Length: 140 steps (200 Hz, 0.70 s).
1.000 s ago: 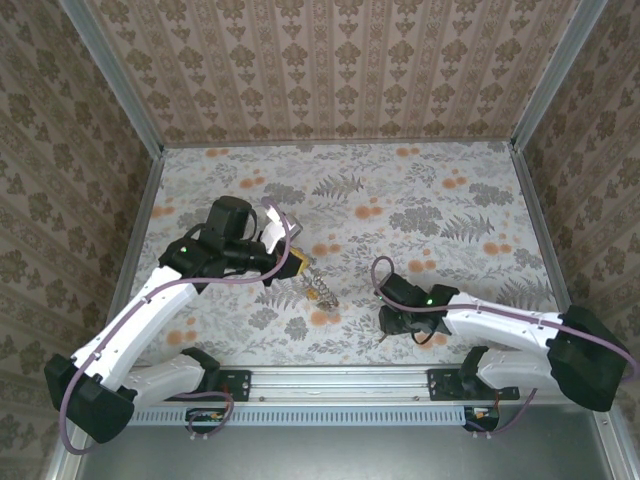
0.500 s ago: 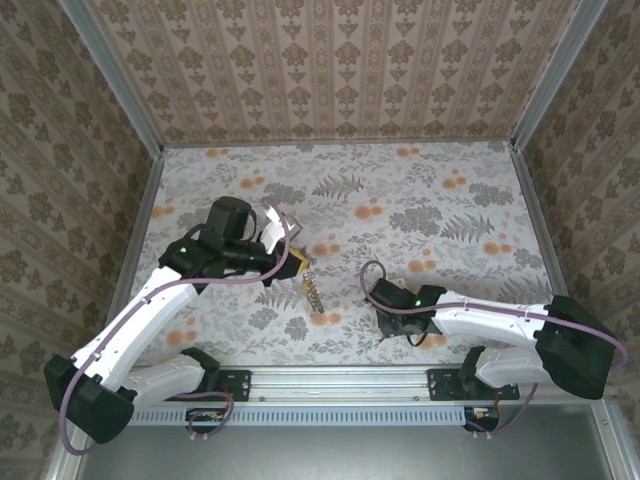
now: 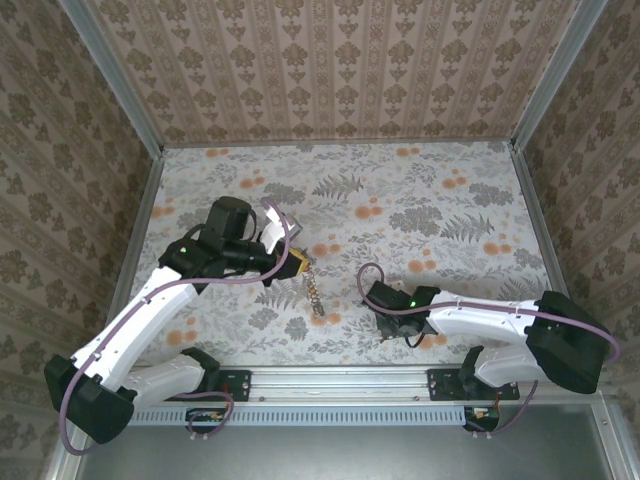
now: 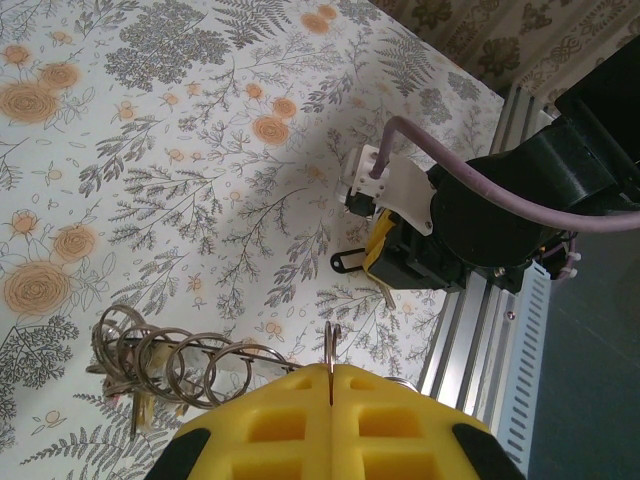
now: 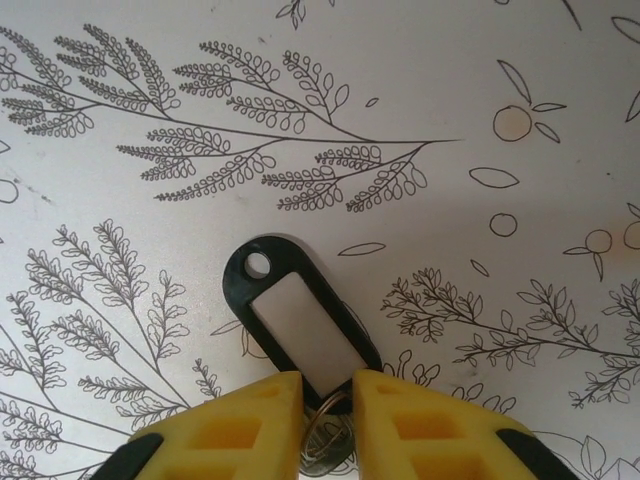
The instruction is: Put the keys on the keyring
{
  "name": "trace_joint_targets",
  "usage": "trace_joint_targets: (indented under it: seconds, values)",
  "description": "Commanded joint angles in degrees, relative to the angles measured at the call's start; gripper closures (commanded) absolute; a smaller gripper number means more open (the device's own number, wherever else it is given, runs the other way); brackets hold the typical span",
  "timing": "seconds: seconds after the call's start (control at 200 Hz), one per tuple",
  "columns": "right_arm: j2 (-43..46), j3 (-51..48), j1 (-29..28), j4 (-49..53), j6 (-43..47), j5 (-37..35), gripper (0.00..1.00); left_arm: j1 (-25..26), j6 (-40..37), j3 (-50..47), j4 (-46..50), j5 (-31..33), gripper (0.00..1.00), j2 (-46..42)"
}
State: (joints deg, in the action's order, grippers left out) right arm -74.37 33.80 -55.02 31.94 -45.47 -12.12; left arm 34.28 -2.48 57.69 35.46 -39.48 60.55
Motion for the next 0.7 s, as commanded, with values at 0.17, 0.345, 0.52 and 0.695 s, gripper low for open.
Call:
trace_joint_targets:
  seconds: [0.17, 0.345, 0.52, 0.695]
  values:
    - [3.1, -1.5, -0.6, 2.3, -2.2, -3.1, 0.85, -0.4, 1.6, -0.4, -2.8, -2.3, 1.0, -1.1]
    - [6.5, -2.9, -0.7, 2.8, -2.2, -3.9, 0.9, -0.4, 1.6, -0.2, -2.8, -2.5, 1.0, -0.6]
    - [7.6, -3.3, -0.7, 2.8, -1.0, -4.1, 1.0, -0.4, 2.0, -0.4, -3.2, -2.4, 1.0, -0.4]
    - [8.6, -4.4, -0.4, 2.0, -0.5, -3.7, 0.96, -0.1, 2.5, -0.5, -4.0, -2.6, 1.0, 0.4]
